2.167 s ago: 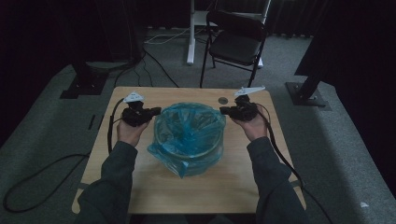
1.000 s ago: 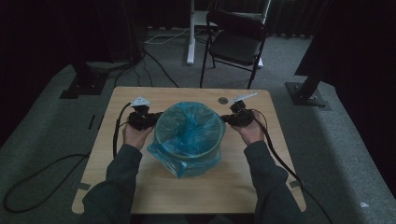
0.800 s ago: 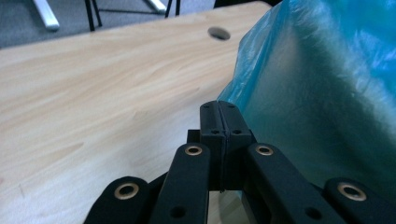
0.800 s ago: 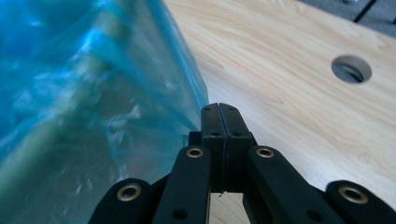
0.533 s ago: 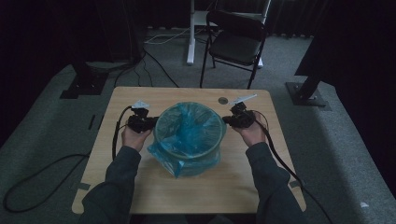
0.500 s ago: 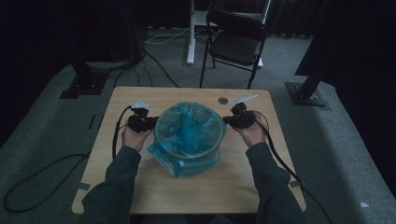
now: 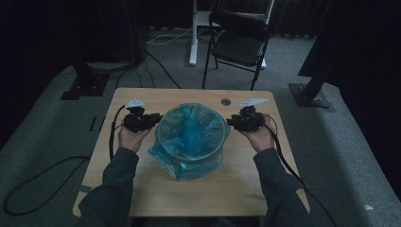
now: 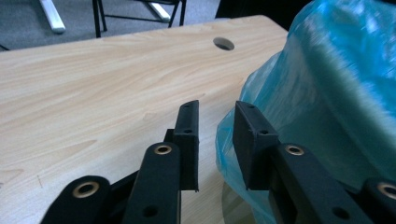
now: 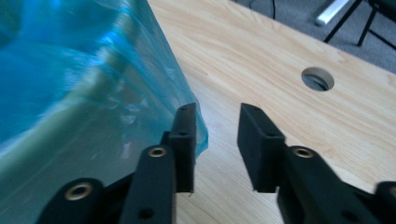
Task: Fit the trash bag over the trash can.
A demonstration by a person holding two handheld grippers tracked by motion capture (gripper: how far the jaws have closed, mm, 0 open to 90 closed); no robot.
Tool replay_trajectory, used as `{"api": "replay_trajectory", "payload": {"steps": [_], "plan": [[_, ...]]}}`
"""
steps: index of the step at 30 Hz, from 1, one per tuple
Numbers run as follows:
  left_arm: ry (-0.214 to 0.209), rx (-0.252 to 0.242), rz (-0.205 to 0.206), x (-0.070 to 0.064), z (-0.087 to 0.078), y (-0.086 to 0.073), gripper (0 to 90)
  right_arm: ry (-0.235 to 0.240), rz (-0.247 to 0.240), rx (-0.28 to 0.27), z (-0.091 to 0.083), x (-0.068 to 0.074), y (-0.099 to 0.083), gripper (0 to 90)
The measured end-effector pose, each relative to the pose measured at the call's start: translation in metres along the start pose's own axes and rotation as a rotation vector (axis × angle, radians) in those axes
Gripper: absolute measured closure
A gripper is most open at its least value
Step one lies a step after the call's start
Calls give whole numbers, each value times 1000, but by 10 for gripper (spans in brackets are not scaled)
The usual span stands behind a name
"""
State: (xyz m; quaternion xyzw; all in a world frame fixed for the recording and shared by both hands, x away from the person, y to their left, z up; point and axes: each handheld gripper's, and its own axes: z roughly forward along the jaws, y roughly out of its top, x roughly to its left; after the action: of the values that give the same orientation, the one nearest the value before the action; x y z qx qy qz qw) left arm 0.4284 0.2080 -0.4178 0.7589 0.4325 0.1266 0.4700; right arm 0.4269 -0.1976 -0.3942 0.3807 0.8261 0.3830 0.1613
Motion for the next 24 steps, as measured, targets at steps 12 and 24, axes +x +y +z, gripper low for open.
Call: {"api": "replay_trajectory", "payload": {"steps": [12,24], "plan": [[2,-69,38,-8,-18,7,678,20,-19,-52,-20,3,-13,582],[-39,-136,107,-26,-38,25,650,49,-17,-64,-23,11,-26,578]]}}
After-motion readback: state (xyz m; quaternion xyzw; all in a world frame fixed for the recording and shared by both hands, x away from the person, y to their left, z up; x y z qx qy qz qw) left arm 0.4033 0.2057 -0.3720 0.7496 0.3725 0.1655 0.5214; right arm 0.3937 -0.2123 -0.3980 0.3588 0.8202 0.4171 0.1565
